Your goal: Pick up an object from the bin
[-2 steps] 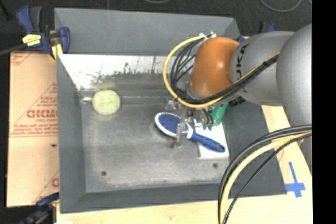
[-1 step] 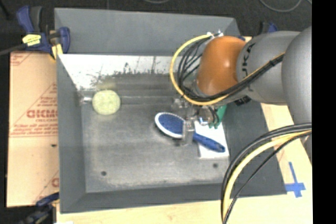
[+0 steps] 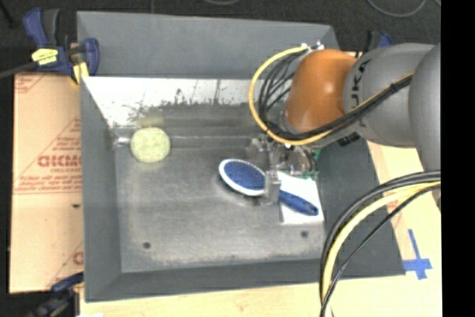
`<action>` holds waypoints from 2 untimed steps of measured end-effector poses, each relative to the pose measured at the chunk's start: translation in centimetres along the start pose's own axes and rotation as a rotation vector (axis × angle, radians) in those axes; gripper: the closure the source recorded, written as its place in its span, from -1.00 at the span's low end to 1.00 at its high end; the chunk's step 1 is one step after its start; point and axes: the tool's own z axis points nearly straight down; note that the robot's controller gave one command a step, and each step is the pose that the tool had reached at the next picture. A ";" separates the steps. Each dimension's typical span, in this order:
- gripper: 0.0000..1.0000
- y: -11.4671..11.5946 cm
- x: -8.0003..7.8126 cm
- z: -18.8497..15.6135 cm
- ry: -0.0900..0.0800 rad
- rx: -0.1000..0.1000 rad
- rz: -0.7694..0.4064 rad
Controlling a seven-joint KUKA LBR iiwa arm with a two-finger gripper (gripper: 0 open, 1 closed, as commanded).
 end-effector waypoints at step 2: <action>1.00 2.7 0.2 0.8 0.003 0.000 0.003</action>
Offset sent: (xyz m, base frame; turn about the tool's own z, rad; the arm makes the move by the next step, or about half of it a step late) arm -0.0044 0.0273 -0.0084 0.0034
